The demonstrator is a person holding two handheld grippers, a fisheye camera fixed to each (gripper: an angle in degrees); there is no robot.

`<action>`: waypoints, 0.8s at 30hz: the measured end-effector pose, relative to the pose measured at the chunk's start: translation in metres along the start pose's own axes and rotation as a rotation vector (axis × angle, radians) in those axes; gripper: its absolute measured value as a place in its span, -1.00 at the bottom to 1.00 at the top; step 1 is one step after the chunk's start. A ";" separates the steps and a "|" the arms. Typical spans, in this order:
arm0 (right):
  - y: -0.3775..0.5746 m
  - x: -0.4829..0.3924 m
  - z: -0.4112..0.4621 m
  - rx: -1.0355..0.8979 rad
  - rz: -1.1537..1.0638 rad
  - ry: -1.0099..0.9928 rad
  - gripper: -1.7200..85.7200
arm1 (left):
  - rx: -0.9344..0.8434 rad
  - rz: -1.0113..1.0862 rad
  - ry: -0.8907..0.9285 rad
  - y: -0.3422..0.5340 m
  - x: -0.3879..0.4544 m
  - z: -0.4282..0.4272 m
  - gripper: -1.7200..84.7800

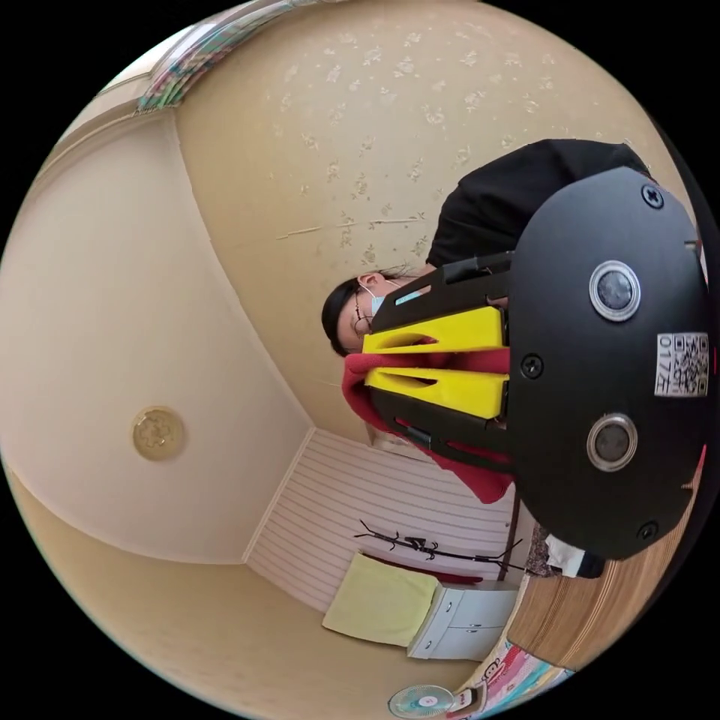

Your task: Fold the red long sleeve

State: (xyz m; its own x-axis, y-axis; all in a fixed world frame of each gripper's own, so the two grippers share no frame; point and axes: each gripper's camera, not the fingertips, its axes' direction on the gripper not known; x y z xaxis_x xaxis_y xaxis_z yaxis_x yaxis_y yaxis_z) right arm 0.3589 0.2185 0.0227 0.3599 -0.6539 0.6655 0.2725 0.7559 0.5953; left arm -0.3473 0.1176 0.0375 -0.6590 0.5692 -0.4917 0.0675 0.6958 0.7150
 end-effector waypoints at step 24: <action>-0.054 -0.070 -0.212 0.284 -0.123 0.584 -0.89 | -0.037 -0.195 -0.742 0.098 0.059 -0.041 -0.95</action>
State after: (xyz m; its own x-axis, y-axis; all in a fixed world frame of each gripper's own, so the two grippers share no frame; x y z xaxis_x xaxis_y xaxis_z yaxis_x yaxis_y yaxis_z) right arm 0.5079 0.2302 -0.1516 0.7875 -0.5495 0.2790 0.1256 0.5862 0.8004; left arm -0.4106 0.2014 0.0993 0.0198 0.5916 -0.8060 -0.0324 0.8061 0.5909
